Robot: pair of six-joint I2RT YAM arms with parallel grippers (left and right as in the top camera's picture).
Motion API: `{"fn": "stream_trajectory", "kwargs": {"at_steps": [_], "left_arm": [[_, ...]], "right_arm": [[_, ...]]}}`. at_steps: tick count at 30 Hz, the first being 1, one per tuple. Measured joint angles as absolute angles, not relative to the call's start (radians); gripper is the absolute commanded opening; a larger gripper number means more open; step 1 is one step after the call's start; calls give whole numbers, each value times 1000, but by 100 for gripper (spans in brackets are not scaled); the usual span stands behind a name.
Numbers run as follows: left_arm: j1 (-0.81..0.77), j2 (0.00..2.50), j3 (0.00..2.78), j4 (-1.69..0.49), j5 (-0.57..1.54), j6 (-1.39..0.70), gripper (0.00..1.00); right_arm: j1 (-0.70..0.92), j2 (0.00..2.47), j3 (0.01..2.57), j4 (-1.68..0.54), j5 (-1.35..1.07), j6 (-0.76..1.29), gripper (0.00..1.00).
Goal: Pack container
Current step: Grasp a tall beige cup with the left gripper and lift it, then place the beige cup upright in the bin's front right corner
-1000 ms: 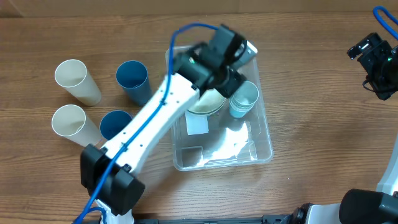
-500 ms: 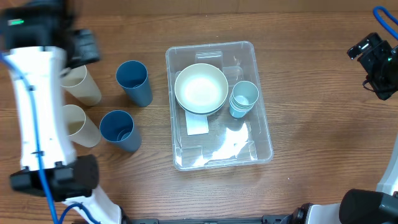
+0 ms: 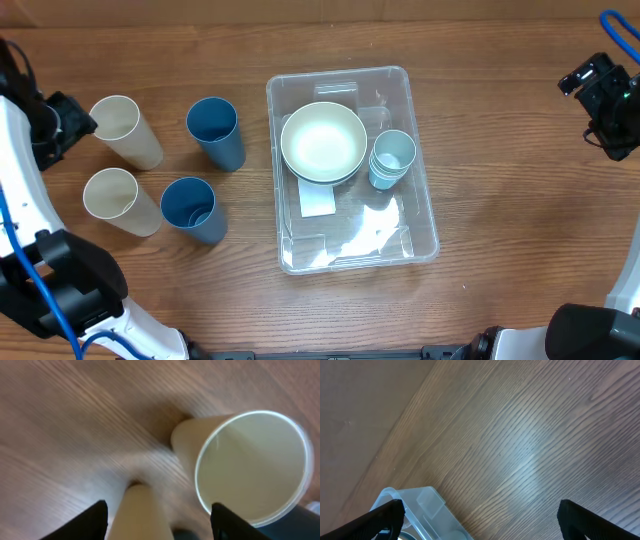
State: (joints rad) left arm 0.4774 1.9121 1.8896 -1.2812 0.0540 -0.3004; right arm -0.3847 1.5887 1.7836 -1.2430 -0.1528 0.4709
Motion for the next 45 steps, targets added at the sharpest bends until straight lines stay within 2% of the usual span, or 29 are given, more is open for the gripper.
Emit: {"fn": "stream_trajectory", "kwargs": {"at_steps": [2, 4, 10, 11, 20, 27, 30, 35, 40, 45], "left_arm": [[477, 1913, 1839, -1212, 68, -281, 56], [477, 1913, 1806, -1178, 80, -270, 47], [477, 1913, 1723, -1096, 96, -245, 6], [475, 1913, 1705, -1082, 97, -236, 4], [471, 1914, 1753, -1114, 93, -233, 4], [458, 1909, 2190, -1310, 98, -228, 4], [400, 1877, 2369, -1397, 117, -200, 4], [129, 1809, 2540, -1567, 165, -121, 4], [-210, 1823, 2540, -1687, 181, -38, 4], [-458, 1837, 2475, -1687, 147, -10, 4]], "right_arm": [[-385, 1589, 1784, -1243, -153, 471, 100], [-385, 1589, 1784, -1243, -153, 471, 100], [-385, 1589, 1784, -1243, -153, 471, 100], [-385, 1589, 1784, -1244, -153, 471, 100], [-384, 1589, 1784, -1243, -153, 471, 100], [-385, 1589, 1784, -1243, -153, 471, 100], [-385, 1589, 1784, -1243, -153, 471, 100], [-385, 1589, 1784, -1243, -153, 471, 100], [-385, 1589, 1784, -1243, -153, 471, 100], [-385, 1589, 1784, -1243, -153, 471, 100]]}}
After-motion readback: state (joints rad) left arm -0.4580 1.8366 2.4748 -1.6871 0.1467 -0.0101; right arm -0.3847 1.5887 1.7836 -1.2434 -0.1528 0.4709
